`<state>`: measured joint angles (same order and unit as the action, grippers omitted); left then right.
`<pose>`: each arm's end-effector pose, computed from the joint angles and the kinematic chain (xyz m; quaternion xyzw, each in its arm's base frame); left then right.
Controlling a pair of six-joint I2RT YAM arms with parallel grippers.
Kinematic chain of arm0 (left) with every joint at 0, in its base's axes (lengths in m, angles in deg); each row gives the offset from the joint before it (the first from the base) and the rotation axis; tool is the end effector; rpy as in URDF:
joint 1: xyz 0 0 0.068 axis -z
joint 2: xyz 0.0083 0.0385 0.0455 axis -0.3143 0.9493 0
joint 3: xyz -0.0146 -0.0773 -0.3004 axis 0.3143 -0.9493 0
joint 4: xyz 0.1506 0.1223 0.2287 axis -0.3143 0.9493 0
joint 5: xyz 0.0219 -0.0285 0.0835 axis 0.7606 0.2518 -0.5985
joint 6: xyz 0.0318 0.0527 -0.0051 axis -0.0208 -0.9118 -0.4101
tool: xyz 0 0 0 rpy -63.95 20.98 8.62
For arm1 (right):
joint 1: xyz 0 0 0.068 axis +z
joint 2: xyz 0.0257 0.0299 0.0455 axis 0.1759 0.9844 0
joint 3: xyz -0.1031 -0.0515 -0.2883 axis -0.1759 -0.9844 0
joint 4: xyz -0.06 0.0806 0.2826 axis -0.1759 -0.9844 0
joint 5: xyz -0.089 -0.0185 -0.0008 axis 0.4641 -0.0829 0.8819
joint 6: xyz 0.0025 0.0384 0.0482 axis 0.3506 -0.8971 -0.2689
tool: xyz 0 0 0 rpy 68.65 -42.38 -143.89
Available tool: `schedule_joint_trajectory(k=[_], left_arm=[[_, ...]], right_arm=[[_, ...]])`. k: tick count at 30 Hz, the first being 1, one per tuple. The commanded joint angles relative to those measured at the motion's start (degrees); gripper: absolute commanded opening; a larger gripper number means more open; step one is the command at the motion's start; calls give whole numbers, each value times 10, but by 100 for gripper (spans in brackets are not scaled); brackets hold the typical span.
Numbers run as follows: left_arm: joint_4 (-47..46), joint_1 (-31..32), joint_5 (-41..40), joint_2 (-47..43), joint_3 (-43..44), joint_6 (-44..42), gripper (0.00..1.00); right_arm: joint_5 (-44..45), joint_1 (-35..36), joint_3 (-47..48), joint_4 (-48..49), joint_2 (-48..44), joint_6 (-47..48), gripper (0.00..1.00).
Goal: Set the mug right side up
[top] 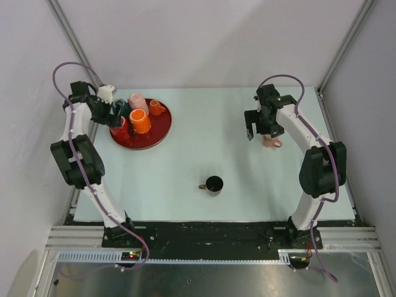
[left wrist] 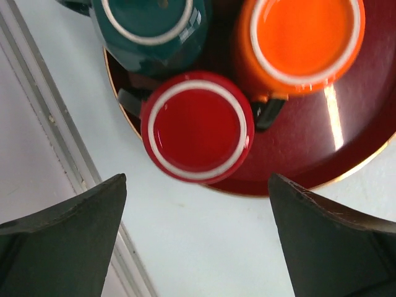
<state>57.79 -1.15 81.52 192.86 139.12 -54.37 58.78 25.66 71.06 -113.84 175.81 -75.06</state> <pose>0.4559 0.1423 0.2872 0.1918 0.9256 -0.0386 0.3240 0.4157 0.1126 0.2960 -0.0771 0.9760 0.0074 0.2038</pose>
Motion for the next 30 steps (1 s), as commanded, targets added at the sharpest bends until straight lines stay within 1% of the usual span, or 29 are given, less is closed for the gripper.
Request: schedule_joint_trajectory(k=[1,5,7,9,12,13,14,16,18,20,22,26,30], left_arm=[[-10,24,-49,42,58,144,100],[-15,33,-81,64,90,225,100],[-18,41,-89,61,95,235,100],[-25,56,-87,46,88,213,100],[-29,82,-65,18,67,143,99],[-30,88,-61,13,57,122,97],[-30,94,-58,10,51,103,93],[-29,100,-50,7,40,80,88],[-30,107,-41,10,40,67,89],[-30,117,-32,19,50,60,95],[-29,125,-29,35,69,69,99],[-29,136,-61,79,111,107,99],[-29,137,-74,105,123,118,100]], right_arm=[[15,7,7,3,-21,-1,99],[20,14,6,-1,-21,0,99],[21,16,1,-1,-22,0,99],[24,19,-5,-2,-23,0,99],[29,21,-14,-3,-25,0,99],[29,22,-17,-3,-25,1,99],[29,23,-20,-3,-25,1,99],[26,25,-25,-2,-25,3,99],[23,26,-28,-2,-24,5,99],[20,28,-28,-2,-21,7,99],[18,29,-27,-1,-19,8,99],[17,36,-21,-1,-14,12,99],[16,39,-23,-2,-13,19,99]])
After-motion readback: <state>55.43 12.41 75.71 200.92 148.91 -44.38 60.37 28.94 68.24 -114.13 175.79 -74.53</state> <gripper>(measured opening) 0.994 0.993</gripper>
